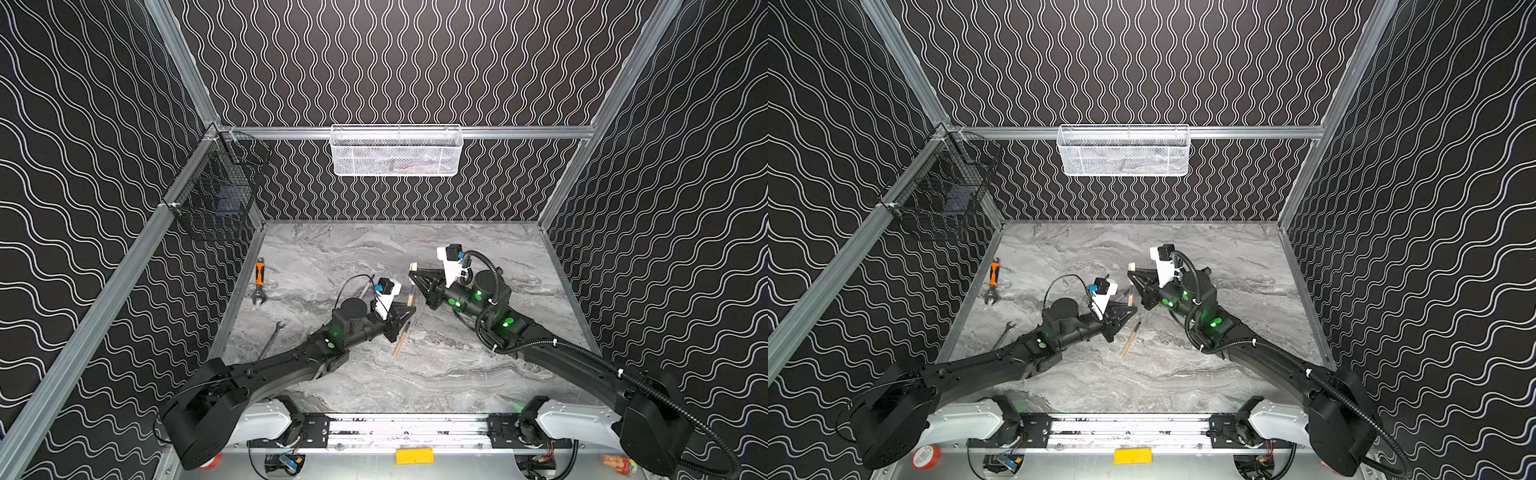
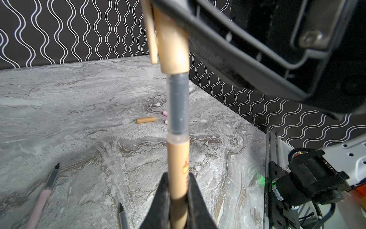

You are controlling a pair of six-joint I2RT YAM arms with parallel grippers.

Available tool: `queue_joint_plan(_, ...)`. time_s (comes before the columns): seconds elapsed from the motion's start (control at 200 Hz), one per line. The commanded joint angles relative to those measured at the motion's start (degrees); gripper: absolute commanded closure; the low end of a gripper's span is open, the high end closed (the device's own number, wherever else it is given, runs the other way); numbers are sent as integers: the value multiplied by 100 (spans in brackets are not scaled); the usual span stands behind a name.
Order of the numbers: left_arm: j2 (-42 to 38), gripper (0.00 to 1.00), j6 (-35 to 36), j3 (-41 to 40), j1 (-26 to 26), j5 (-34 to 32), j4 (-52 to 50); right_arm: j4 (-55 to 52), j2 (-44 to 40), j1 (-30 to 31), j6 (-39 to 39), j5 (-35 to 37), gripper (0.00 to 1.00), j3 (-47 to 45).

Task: Insert pens into pen caps
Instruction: Put on the pen cap to the pen.

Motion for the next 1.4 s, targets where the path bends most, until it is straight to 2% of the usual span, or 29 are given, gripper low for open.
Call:
queue_joint_plan(0.0,-7,93,-38,57,5,-62,272,188,-38,11,78,2,86,-28)
queue_joint_plan(0.596,72,93,-233,66,4,-3,578,680,85,32,431,-188,86,-198)
queue_joint_plan(1.111,-52,94,-276,-53,7,32,716,546,64,35,253,28,85,-200)
queue_joint_plan(1.396,-95,94,-244,-36,3,-70,652,587,130,39,380,-248,84,-152)
